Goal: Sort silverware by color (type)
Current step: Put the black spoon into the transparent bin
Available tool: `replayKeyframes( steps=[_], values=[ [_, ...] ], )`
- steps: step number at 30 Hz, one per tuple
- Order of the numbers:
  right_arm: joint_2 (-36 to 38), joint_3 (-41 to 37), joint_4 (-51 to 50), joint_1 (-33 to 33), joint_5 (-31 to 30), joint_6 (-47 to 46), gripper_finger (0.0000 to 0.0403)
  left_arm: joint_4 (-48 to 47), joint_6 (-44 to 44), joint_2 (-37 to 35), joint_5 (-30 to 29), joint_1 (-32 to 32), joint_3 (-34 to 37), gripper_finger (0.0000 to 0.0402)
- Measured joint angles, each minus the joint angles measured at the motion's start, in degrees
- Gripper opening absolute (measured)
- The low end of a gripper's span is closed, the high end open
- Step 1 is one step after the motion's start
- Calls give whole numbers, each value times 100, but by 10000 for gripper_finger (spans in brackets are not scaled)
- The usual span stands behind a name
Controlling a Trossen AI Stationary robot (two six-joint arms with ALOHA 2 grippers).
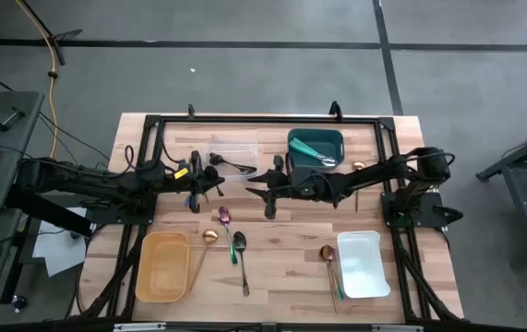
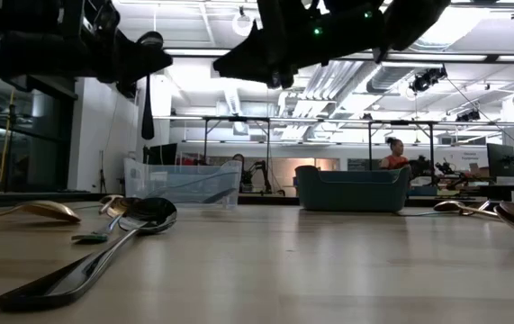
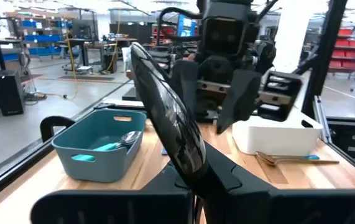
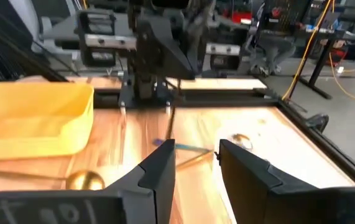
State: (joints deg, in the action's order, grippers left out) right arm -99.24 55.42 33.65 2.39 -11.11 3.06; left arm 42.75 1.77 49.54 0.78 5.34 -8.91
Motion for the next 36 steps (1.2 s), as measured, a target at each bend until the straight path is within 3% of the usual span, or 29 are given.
replayKeyframes(
  steps=[5, 8, 13, 19, 22, 27, 32, 36],
  values=[
    [18, 0, -305, -13, -55, 1, 122, 4, -51, -2, -6, -65, 0, 0],
    [185, -2, -784, -13, -381, -1, 122, -127, -51, -108, -11, -65, 0, 0],
    [531, -2, -1729, 60, -940, -93, 122, -696, -66, -587, -160, -43, 0, 0],
    [544, -33, -1968, 160, -1159, -17, 122, -1223, -139, -1129, -215, -45, 7, 0],
    [782, -529, -1543, 149, -1428, -17, 122, -1501, -47, -1306, -215, -50, 7, 0],
    [1807, -2039, 273, -32, -1455, -365, 122, -1687, -48, -1404, -215, -50, 7, 0],
    [2569, -3325, 1832, -216, -521, -903, 122, -1501, -221, -1392, -215, -50, 7, 0],
    [2662, -3669, 2504, -191, -119, -907, 122, -1212, -344, -1359, -213, -46, 2, 0]
  ],
)
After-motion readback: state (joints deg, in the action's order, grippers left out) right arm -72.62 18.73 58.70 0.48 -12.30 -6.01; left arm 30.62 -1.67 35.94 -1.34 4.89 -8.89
